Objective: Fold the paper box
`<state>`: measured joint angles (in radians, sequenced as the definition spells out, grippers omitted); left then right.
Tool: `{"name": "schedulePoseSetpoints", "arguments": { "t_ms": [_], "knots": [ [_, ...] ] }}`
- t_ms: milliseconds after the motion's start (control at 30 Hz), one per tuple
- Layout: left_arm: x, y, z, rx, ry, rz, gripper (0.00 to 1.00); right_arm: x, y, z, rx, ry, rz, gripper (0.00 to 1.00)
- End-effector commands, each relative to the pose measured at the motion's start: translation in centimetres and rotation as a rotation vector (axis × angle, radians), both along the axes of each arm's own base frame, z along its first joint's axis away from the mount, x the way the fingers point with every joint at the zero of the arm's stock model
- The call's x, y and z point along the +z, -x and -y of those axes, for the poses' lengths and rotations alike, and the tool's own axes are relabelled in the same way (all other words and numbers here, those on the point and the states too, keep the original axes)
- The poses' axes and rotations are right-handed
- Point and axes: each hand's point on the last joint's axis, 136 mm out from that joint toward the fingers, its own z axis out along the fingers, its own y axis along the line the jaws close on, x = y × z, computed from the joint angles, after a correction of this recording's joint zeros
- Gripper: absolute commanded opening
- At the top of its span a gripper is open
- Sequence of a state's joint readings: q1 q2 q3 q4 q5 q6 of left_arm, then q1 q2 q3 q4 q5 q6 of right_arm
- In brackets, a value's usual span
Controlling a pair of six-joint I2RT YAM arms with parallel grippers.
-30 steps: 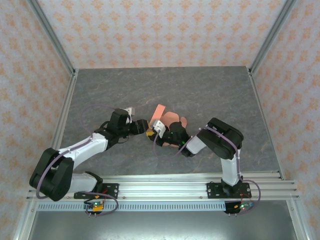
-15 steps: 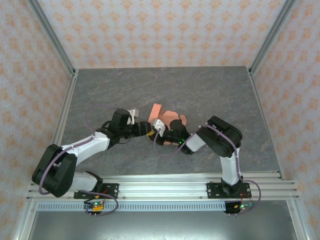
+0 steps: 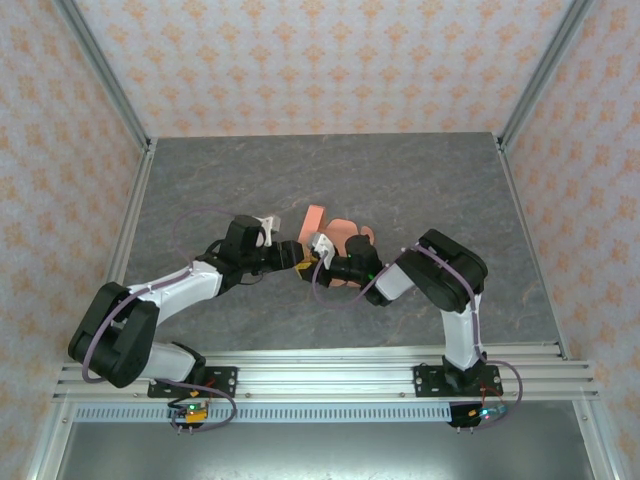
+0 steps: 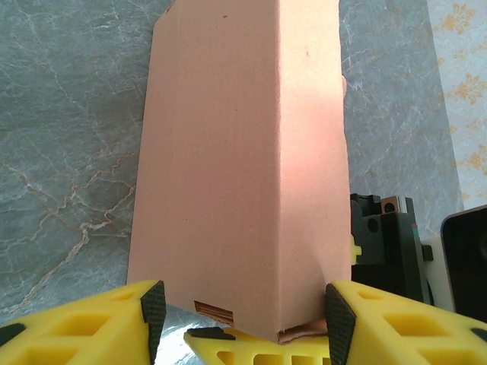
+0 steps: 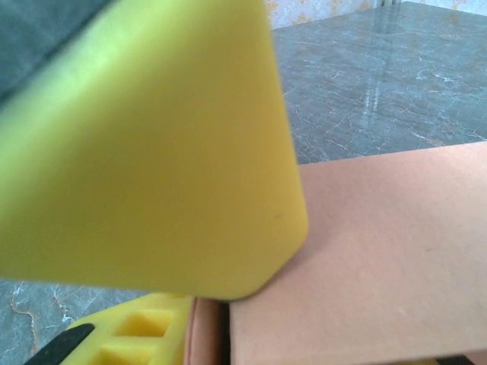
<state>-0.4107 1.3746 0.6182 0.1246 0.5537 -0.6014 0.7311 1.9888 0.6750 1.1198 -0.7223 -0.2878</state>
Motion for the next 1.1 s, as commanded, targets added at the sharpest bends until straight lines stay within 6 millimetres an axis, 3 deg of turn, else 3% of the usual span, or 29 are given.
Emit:
{"name": "schedulePoseSetpoints", "arguments": {
  "t_ms": [0, 100, 200, 233, 433, 633, 933, 1067],
  "knots": [
    [-3.1, 1.2, -2.0, 0.053, -0.103, -0.084, 0.58, 1.3, 0.5, -0.1, 0.035, -0.043, 0.022, 0.33],
    [-3.0, 1.2, -1.7, 0.041, -0.092, -0.088, 0.58, 1.5, 0.5, -0.3, 0.042, -0.045, 0.017, 0.31],
    [-2.9, 1.0, -1.7, 0.050, -0.088, -0.085, 0.58, 0.7, 1.3, -1.0, 0.125, -0.006, 0.001, 0.03],
    [-2.9, 0.9, -1.6, 0.052, -0.079, -0.089, 0.58, 0.2, 1.7, -1.3, 0.161, 0.015, 0.003, 0.00],
    [-2.4, 0.6, -1.0, 0.049, -0.045, -0.090, 0.59, 0.0, 1.4, -2.0, 0.155, 0.011, -0.005, 0.01],
    [-2.1, 0.5, -0.9, 0.050, -0.040, -0.092, 0.60, -0.2, 0.7, -1.4, 0.093, 0.037, -0.007, 0.23],
    [-2.4, 0.5, -2.2, 0.111, -0.067, -0.091, 0.59, -2.3, 0.9, 0.7, 0.039, 0.159, 0.008, 0.25],
    [-2.2, 0.7, -1.7, 0.086, -0.037, -0.092, 0.59, -1.7, -0.1, 0.3, -0.007, 0.131, -0.002, 0.21]
  ]
}}
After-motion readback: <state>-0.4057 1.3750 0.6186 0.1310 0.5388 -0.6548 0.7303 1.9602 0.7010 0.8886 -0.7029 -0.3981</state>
